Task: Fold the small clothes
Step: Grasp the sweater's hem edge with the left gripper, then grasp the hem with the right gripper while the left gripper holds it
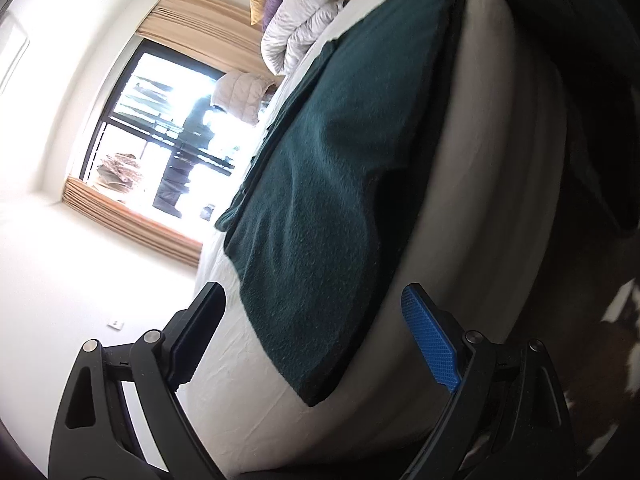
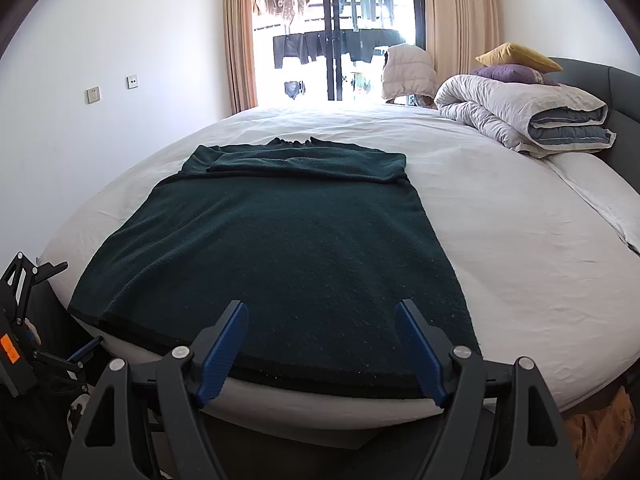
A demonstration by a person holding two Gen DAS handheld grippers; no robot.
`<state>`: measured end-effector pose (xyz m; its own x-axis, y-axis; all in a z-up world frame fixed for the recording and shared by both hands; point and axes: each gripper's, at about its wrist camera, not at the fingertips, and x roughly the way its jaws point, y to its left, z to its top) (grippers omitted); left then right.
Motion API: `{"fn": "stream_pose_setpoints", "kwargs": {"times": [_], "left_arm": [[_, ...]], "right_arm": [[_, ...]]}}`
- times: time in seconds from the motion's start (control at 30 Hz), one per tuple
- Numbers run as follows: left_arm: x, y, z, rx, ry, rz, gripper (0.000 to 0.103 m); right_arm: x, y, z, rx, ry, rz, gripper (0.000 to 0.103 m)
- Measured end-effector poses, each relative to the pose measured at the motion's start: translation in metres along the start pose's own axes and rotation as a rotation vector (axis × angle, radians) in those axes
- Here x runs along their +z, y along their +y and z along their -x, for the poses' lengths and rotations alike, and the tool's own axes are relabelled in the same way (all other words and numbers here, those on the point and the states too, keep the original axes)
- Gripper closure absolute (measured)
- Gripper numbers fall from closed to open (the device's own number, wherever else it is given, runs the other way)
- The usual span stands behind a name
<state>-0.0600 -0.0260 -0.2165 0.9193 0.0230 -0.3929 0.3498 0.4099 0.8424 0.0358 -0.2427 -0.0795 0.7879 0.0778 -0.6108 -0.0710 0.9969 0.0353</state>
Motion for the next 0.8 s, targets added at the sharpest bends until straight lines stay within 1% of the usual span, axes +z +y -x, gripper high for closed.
{"fn": "stream_pose_setpoints", "kwargs": {"times": [0.1,0.27,0.37,0.43,0.5,0.53,0.57,0.6,0.63,0.67,0.7,0.77,0.8], "left_arm": [[-0.003,0.000,-0.006,0.015,0.012,-0.015,0.011],[-0.009,-0.008,-0.004,0.047,-0.004,-0.069,0.011],[-0.009,-0.001,-0.004,0.055,-0.011,-0.035,0.012],[-0.009,0.009,-0.005,0.069,-0.018,0.001,0.017],[-0.008,0.019,-0.007,0.063,-0.012,0.034,0.034],[-0.008,0.022,-0.009,0.059,-0.007,0.046,0.038],[-0.009,0.024,-0.010,0.050,0.000,0.053,0.051],[-0.010,0.025,-0.012,0.032,0.009,0.056,0.067],[-0.009,0.028,-0.013,0.014,0.017,0.059,0.072],[-0.009,0.029,-0.014,0.001,0.019,0.064,0.075],[-0.010,0.030,-0.014,-0.014,0.014,0.069,0.083],[-0.009,0.033,-0.010,-0.034,0.003,0.086,0.090],[-0.008,0.037,-0.008,-0.044,-0.009,0.103,0.096]], "right_arm": [[-0.001,0.001,0.000,0.001,0.001,0.003,0.025],[-0.001,0.000,0.000,-0.001,0.000,-0.004,0.025],[-0.001,0.002,0.001,-0.009,-0.005,0.018,0.025],[-0.001,0.005,0.002,-0.015,-0.011,0.036,0.025],[0.000,0.006,0.003,-0.023,-0.013,0.057,0.025],[0.000,0.007,0.004,-0.028,-0.015,0.070,0.025],[0.000,0.009,0.004,-0.034,-0.016,0.083,0.025],[0.000,0.010,0.005,-0.038,-0.016,0.101,0.025],[-0.001,0.013,0.006,-0.045,-0.015,0.121,0.025],[-0.001,0.014,0.006,-0.055,-0.013,0.149,0.025],[-0.003,0.017,0.007,-0.065,-0.011,0.179,0.025],[-0.006,0.022,0.008,-0.094,-0.006,0.253,0.025],[-0.008,0.025,0.009,-0.111,-0.003,0.293,0.025]]}}
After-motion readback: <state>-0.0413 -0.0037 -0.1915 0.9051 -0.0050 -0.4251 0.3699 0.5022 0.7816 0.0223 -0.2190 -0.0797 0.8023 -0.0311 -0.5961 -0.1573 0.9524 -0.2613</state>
